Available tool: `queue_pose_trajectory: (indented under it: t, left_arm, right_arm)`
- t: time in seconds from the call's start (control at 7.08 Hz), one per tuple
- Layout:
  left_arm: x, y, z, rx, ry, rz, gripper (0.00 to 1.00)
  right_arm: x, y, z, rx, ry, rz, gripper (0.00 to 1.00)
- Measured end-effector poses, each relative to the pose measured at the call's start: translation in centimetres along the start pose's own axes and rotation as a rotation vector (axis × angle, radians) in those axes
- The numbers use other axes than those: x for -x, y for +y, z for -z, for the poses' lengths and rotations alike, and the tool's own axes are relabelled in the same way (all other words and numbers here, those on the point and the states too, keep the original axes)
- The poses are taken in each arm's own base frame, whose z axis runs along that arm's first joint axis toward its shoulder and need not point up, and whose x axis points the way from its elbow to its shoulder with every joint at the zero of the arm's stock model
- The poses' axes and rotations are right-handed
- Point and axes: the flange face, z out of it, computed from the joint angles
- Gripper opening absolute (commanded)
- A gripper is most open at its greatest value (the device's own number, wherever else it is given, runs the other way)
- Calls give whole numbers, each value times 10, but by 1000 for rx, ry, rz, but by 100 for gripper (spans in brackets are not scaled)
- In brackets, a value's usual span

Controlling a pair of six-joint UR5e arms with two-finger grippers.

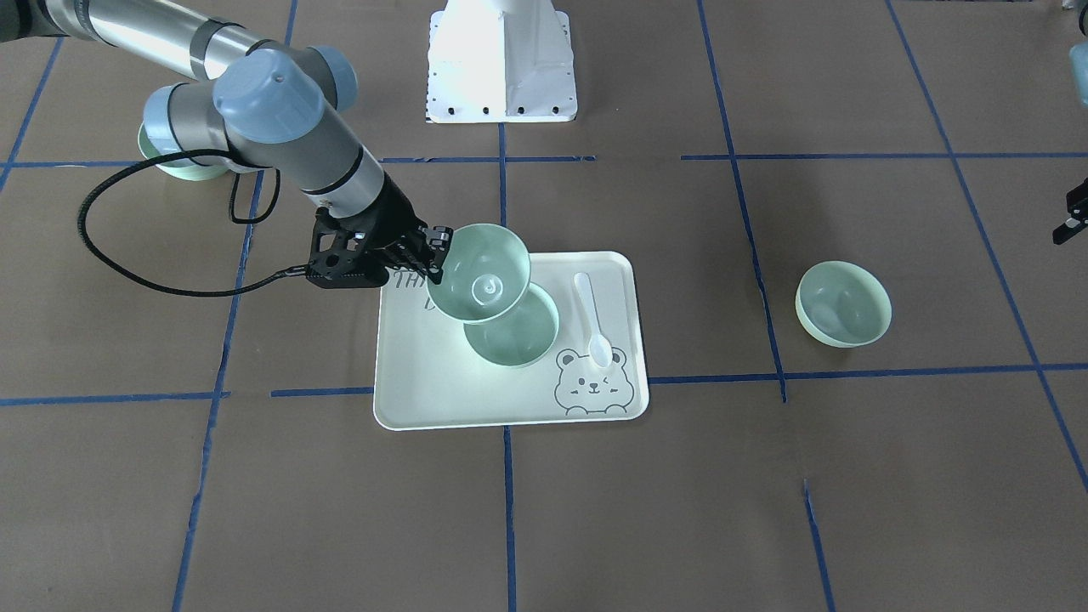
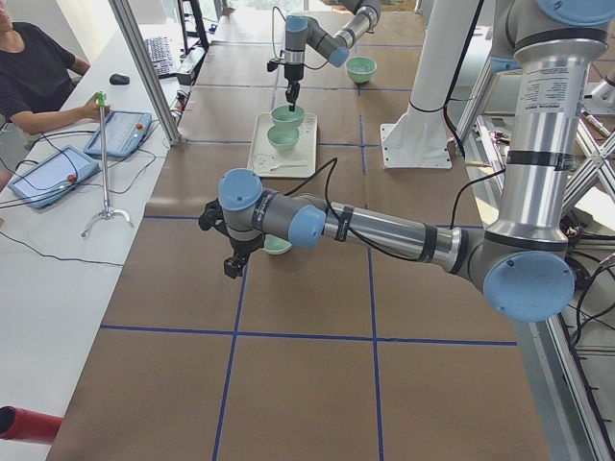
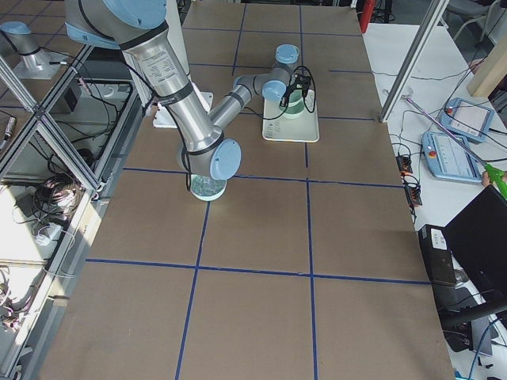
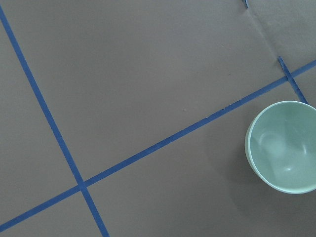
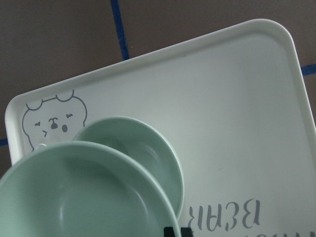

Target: Stack green bowls together

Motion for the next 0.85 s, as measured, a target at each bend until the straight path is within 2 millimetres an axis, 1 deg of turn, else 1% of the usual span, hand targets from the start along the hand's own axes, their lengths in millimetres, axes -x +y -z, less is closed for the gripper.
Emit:
queue_pose_trajectory:
  t: [0.14,0.28,0.71,0.85]
  left_arm:
    - [0,0,0,0,0,-1,100]
    - [0,0,0,-1,0,-1,100]
    - [0,1,1,0,-1,1,100]
    - [0,1,1,0,-1,2,100]
  right_arm:
    - [6,2,-11,-15,24,-2,0]
    - [8,5,-17,-26,36,0,0]
    - [7,9,-31,-37,58,3,0]
    - [9,9,-34,-40,63,2,21]
